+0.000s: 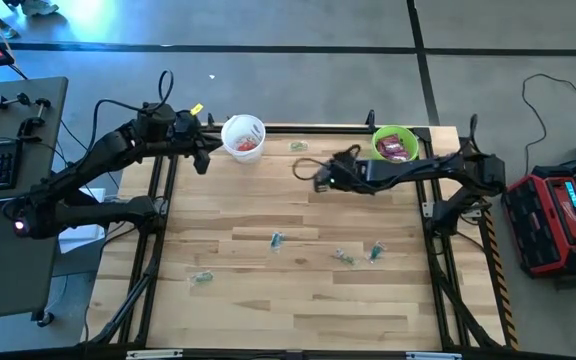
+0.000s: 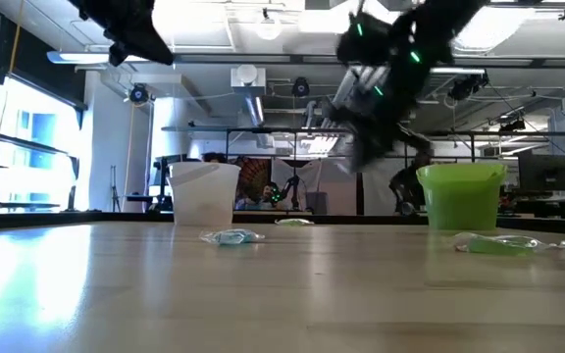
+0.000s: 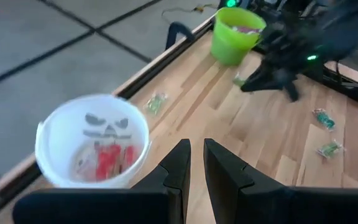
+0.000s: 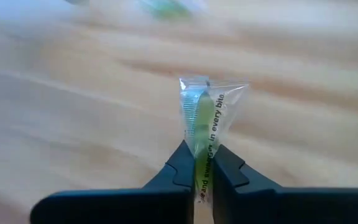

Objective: Sort candy by brand, put in halloween buckets
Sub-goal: Put the green gummy into the white bucket

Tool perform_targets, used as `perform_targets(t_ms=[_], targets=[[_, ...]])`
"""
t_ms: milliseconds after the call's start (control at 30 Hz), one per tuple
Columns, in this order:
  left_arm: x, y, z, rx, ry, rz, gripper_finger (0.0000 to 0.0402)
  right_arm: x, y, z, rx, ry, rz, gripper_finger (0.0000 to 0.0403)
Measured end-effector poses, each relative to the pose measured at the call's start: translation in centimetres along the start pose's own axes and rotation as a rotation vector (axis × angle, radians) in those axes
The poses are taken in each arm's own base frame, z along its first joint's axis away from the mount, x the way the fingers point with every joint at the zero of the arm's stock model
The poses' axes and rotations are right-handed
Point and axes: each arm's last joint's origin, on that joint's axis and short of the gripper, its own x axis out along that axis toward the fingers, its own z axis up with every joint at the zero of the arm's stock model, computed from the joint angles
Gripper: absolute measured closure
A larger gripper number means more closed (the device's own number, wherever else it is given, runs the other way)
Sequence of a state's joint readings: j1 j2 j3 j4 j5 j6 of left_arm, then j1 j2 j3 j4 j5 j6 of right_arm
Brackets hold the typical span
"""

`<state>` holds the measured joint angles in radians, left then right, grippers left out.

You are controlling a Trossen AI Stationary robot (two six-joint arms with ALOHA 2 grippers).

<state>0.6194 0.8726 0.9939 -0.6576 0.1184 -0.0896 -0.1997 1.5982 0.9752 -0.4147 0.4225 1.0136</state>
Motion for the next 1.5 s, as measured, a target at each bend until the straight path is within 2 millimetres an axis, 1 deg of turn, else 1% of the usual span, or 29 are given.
perform_targets(t_ms=[67,133,267,333,400,533,600,767,867,1033,1100,1200,1300,1500], targets=[[-0.3,0.3,-0.2,-0.027,0.013,0.017,0.0367,-0.9,2.0,1.4,-0.028,-0.068,0.105,0.0398],[-0.8,0.5,-0.3,-0.035,0.01,0.019,0.0367,-1.6,3.7,3.0,-0.049,-0.128,0.172,0.0398],[-1.8,0.6,-0.3,-0.044,-0.034,0.017,0.0367,-2.1,6.9,6.2,-0.126,-0.212,0.218,0.04],[-2.5,0.6,-0.2,-0.042,-0.068,0.018,0.0367,-1.8,8.2,7.8,-0.136,-0.24,0.226,0.04],[-3.0,0.5,-0.3,-0.034,-0.083,0.021,0.0367,-1.0,9.4,9.3,-0.139,-0.246,0.245,0.0401],[-3.6,0.4,-0.4,-0.03,-0.105,0.018,0.0367,1.3,11.3,11.7,-0.138,-0.23,0.248,0.0402],[-3.9,0.4,-0.4,-0.029,-0.114,0.018,0.0367,2.6,12.2,12.6,-0.145,-0.212,0.259,0.0402],[-4.2,0.3,-0.5,-0.051,-0.126,0.015,0.0367,4.9,15.3,14.5,-0.179,-0.205,0.377,0.0402],[-4.4,0.3,-0.5,-0.05,-0.132,0.014,0.0367,6.5,16.9,15.3,-0.164,-0.2,0.423,0.0402],[-4.5,0.3,-0.5,-0.05,-0.135,0.014,0.0367,8.6,18.5,15.8,-0.156,-0.201,0.401,0.04],[-4.5,0.3,-0.5,-0.049,-0.137,0.014,0.0367,9.3,18.6,15.5,-0.141,-0.215,0.423,0.0395],[-4.6,0.3,-0.5,-0.048,-0.137,0.014,0.0367,10.1,18.1,14.7,-0.117,-0.179,0.387,0.0382],[-4.6,0.2,-0.5,-0.043,-0.138,0.014,0.0367,10.3,17.9,14.5,-0.143,-0.17,0.357,0.0352],[-4.3,0.3,-0.5,-0.031,-0.129,0.016,0.0367,10.1,17.9,14.7,-0.15,-0.174,0.36,0.0256]])
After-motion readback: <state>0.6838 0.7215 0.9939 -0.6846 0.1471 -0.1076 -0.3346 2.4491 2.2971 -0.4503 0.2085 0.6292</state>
